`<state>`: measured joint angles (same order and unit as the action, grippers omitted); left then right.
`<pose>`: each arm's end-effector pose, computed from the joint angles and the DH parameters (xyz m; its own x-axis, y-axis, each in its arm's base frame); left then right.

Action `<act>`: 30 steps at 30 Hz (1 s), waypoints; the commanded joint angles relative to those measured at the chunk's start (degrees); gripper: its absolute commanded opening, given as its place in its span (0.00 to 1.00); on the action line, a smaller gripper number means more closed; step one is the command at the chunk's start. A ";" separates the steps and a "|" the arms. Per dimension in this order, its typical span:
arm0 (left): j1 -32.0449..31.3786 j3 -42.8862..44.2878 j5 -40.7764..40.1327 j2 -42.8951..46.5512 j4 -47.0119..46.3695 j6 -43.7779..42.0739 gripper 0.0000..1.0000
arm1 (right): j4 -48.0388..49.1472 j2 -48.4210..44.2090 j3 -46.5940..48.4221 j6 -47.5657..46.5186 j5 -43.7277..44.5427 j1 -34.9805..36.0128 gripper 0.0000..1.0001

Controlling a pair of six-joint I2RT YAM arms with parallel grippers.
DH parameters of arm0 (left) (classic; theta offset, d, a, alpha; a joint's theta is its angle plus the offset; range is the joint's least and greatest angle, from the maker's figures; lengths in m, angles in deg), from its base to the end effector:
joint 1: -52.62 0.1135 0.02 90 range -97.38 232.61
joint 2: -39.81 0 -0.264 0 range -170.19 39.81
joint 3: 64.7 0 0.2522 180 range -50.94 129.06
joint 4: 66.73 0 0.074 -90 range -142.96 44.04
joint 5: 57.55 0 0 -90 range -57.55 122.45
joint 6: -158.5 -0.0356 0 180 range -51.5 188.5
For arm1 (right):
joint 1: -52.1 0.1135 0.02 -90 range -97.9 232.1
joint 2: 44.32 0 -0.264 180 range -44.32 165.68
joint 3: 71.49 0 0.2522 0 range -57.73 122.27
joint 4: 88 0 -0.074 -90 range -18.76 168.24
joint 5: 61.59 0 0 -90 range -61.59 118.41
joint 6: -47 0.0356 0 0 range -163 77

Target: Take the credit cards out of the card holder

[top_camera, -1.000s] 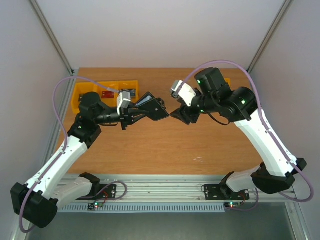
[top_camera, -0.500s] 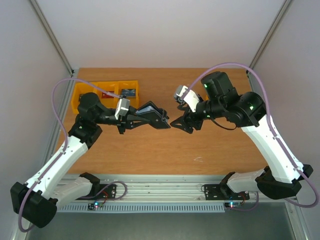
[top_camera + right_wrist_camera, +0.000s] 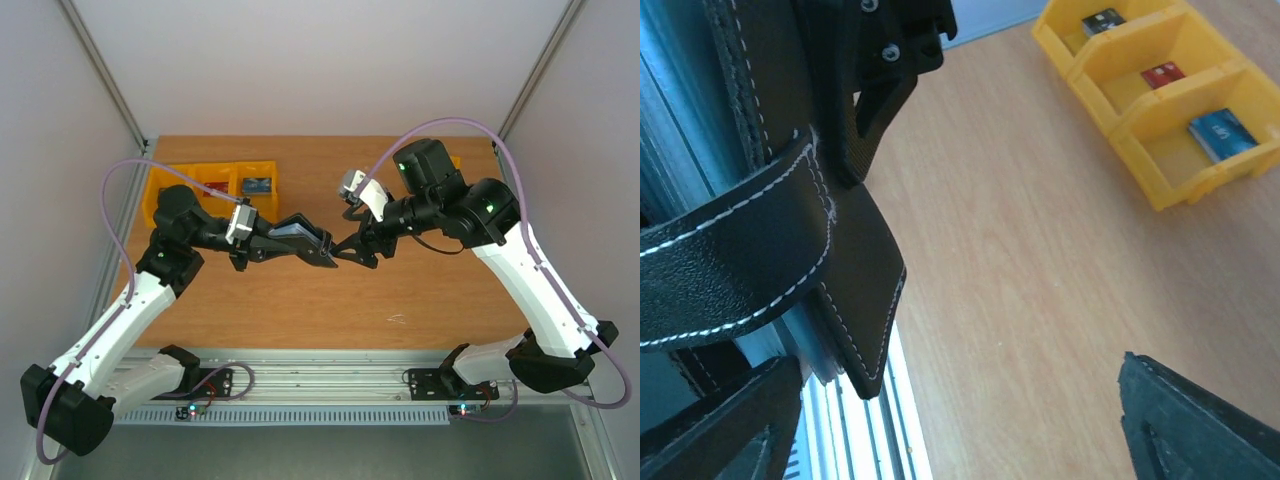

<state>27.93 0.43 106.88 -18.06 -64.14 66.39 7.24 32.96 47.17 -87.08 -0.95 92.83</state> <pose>0.1792 -0.1202 0.3757 0.1102 -0.0398 -0.9931 0.9811 -0.1558 0.1151 0.1610 0.1616 0.4656 0.2096 -0.6196 -0.7564 -0.9646 -0.0043 -0.2637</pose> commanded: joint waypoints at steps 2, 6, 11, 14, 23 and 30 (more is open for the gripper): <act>-0.46 0.15 0.33 -0.15 -3.98 -0.93 0.00 | 1.63 2.05 1.81 0.40 -7.98 0.58 0.90; -0.41 0.15 -0.06 -0.30 -4.02 -0.48 0.00 | -2.28 3.59 4.12 -0.10 -10.84 1.54 0.90; -0.41 0.13 -0.38 -0.49 -4.16 -0.26 0.00 | -6.88 5.08 6.79 -0.05 -10.85 3.61 0.89; -0.44 0.04 -0.43 -0.45 -3.99 -0.31 0.00 | -6.83 5.14 7.39 0.31 -11.47 4.68 0.89; -0.55 -0.49 -0.52 -0.41 -3.94 0.02 0.00 | -0.31 6.22 6.10 3.45 -3.59 9.72 0.68; -0.54 -1.17 -1.03 0.19 -3.81 0.26 0.00 | 3.16 3.80 2.90 3.87 0.10 9.67 0.10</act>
<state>27.73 -0.33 107.41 -18.30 -64.54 66.98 7.07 38.62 51.22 -84.13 -2.77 102.21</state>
